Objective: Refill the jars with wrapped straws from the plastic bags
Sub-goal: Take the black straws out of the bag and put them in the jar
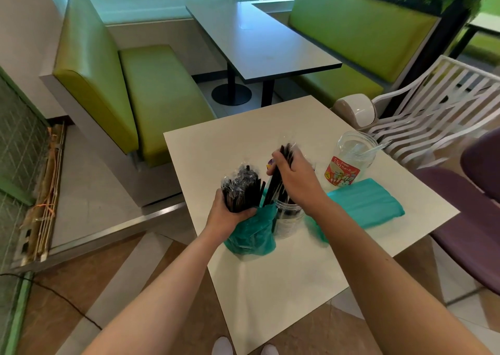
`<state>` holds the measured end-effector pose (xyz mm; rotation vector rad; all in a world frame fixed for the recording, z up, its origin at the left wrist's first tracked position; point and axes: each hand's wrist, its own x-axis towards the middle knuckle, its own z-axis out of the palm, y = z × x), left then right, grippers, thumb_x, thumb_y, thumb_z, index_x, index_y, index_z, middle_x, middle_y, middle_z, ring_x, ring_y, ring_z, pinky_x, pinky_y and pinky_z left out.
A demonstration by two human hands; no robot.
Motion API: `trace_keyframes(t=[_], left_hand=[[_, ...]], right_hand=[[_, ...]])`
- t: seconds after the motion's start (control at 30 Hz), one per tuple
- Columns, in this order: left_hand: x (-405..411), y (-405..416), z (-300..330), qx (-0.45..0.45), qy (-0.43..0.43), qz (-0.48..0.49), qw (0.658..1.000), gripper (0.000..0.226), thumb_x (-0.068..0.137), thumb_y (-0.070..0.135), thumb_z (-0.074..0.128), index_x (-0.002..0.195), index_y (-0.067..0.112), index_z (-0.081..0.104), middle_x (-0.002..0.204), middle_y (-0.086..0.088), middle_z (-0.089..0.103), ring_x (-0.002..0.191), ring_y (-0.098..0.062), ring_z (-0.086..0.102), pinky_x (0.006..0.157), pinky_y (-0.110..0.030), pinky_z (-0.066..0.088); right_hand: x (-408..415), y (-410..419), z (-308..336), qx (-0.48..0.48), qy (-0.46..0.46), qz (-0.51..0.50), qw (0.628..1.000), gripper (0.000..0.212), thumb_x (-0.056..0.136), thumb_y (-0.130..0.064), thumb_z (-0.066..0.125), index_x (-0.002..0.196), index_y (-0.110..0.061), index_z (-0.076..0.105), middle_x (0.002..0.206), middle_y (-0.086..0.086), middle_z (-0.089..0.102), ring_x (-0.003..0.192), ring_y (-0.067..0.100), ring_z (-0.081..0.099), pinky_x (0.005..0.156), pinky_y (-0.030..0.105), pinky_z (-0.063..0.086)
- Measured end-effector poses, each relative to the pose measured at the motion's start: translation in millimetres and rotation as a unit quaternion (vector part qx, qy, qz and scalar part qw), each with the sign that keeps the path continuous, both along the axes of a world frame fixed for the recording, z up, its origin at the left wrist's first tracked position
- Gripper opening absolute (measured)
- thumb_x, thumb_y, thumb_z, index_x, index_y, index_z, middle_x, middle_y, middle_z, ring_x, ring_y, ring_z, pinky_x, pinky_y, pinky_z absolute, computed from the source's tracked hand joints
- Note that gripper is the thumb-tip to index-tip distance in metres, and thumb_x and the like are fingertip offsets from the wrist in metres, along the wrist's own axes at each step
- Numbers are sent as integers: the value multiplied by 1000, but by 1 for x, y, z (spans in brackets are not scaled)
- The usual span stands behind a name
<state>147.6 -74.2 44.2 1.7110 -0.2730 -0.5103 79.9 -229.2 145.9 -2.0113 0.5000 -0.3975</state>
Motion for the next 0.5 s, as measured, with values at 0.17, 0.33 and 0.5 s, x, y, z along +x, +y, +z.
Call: trace_keyframes(t=[0.17, 0.33, 0.5], left_hand=[[-1, -1, 2, -3, 5, -4, 1000, 71, 70, 15, 88, 120, 25, 40, 114, 11, 56, 110, -11, 53, 80, -15, 42], [-1, 0, 3, -1, 5, 4, 1000, 70, 71, 15, 87, 121, 26, 39, 116, 11, 55, 110, -11, 51, 79, -13, 42], [-1, -1, 5, -6, 16, 14, 1000, 67, 72, 11, 85, 120, 25, 39, 111, 12, 54, 107, -10, 51, 65, -4, 41]], right_hand=[[4, -12, 32, -12, -39, -20, 999, 16, 103, -33, 40, 101, -19, 48, 82, -3, 71, 82, 16, 65, 77, 31, 50], [6, -31, 67, -24, -119, -80, 989, 12, 104, -29, 40, 104, -18, 45, 77, -4, 69, 65, -8, 58, 58, 2, 38], [10, -45, 75, -137, -125, -142, 972, 24, 103, -34, 38, 107, -12, 46, 78, -5, 68, 66, 1, 57, 57, 16, 36]])
